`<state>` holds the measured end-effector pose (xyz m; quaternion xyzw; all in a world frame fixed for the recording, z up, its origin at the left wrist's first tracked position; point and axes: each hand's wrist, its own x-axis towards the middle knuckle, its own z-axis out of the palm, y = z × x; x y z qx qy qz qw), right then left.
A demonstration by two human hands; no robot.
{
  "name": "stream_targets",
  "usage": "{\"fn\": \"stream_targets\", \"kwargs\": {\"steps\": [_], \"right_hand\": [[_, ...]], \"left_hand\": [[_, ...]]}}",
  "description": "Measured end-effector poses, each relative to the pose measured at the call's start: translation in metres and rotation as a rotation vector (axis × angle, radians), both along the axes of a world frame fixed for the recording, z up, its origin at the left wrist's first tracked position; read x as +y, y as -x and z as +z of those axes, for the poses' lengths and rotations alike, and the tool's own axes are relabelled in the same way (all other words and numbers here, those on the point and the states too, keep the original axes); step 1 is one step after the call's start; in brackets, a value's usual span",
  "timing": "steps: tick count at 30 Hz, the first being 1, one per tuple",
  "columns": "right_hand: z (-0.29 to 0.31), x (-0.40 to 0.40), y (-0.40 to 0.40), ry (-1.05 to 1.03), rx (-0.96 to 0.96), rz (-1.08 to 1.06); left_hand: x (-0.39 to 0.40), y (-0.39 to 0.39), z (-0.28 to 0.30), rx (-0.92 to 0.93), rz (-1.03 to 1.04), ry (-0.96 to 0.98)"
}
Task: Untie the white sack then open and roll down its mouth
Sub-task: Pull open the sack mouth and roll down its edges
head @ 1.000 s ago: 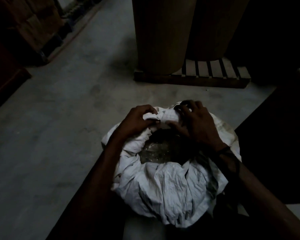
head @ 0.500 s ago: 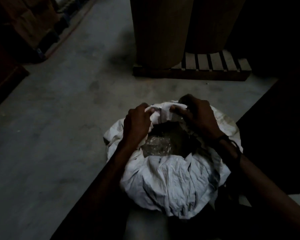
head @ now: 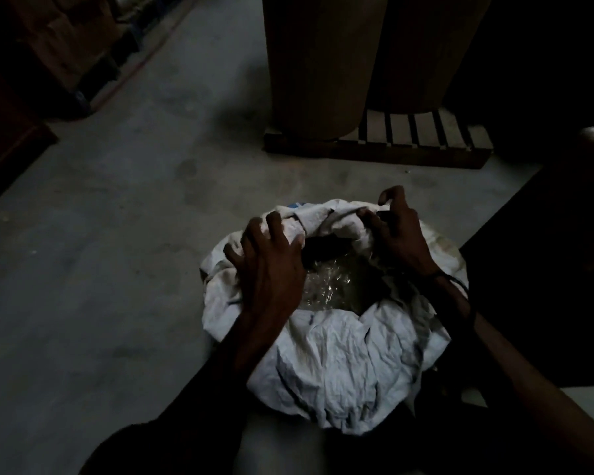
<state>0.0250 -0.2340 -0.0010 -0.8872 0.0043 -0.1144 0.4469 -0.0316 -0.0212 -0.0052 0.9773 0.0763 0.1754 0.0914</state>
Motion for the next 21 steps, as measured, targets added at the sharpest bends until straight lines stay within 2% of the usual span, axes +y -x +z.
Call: {"fn": "stream_targets", "kwargs": {"steps": [3, 6, 8, 9, 11, 12, 13, 14, 16, 18, 19, 21], "right_hand": [[0.006, 0.005, 0.013, 0.069, -0.104, -0.052], [-0.003, 0.017, 0.037, 0.391, -0.164, -0.272], [-0.017, 0.025, 0.05, 0.617, -0.128, -0.337], [-0.024, 0.026, 0.051, 0.667, -0.094, -0.317], [-0.024, 0.021, 0.044, 0.511, 0.012, -0.224], [-0.02, 0.016, 0.038, 0.413, 0.076, -0.162], [-0.018, 0.01, 0.031, 0.373, 0.069, -0.105], [-0.014, 0.004, 0.025, 0.326, 0.049, -0.092], [-0.003, -0.006, 0.015, 0.099, 0.051, -0.137], [0.0, -0.015, 0.01, 0.061, 0.078, -0.161], [0.001, -0.017, 0.012, 0.1, 0.061, -0.178], [0.007, -0.017, 0.023, 0.248, -0.094, -0.226]], "left_hand": [[0.002, -0.012, -0.003, 0.126, -0.049, 0.217], [0.017, -0.037, 0.005, 0.1, -0.154, 0.608], [0.033, -0.06, 0.005, 0.233, -0.254, 0.864], [0.04, -0.068, 0.003, 0.304, -0.272, 0.959], [0.051, -0.079, 0.0, 0.365, -0.19, 1.118], [0.055, -0.079, -0.001, 0.327, -0.136, 1.129], [0.057, -0.075, 0.0, 0.252, -0.097, 1.057], [0.057, -0.068, 0.003, 0.16, -0.091, 0.916], [0.051, -0.046, 0.012, -0.048, -0.135, 0.602], [0.038, -0.017, 0.029, -0.21, -0.226, 0.368], [0.029, -0.003, 0.034, -0.242, -0.274, 0.343], [0.01, 0.025, 0.041, -0.18, -0.316, 0.461]]}}
